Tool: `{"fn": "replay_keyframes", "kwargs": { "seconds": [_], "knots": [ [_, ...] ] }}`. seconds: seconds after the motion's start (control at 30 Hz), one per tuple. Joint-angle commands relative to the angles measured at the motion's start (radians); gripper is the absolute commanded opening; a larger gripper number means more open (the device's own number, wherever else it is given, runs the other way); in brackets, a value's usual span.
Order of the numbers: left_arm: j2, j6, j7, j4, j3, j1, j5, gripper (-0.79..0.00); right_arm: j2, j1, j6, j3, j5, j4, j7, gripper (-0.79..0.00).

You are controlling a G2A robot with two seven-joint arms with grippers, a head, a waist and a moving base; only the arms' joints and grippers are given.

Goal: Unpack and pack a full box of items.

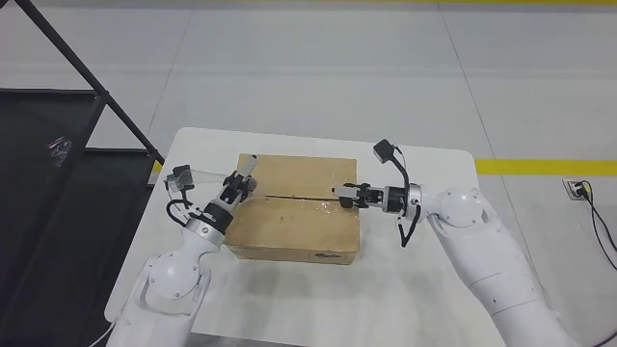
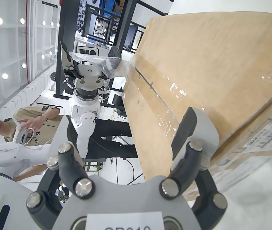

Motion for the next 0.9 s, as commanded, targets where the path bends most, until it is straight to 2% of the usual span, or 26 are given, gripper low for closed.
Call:
{"fn": "replay_keyframes", "kwargs": {
  "seconds": [0.0, 0.23, 0.87],
  "knots": [
    [-0.001, 0.002, -0.001, 0.010, 0.000, -0.003, -0.005, 0.000, 0.000, 0.003, -0.002, -0.002, 0.002, 0.004, 0.000, 0.000],
    [-0.005, 0.006, -0.015, 0.049, 0.010, -0.021, -0.036, 0.000, 0.003, 0.002, -0.003, -0.004, 0.005, 0.005, 0.001, 0.000],
    [-0.011, -0.025, -0.058, 0.104, 0.024, -0.010, -0.084, 0.000, 0.013, -0.010, -0.002, -0.007, 0.005, -0.011, -0.001, 0.000]
  ]
}}
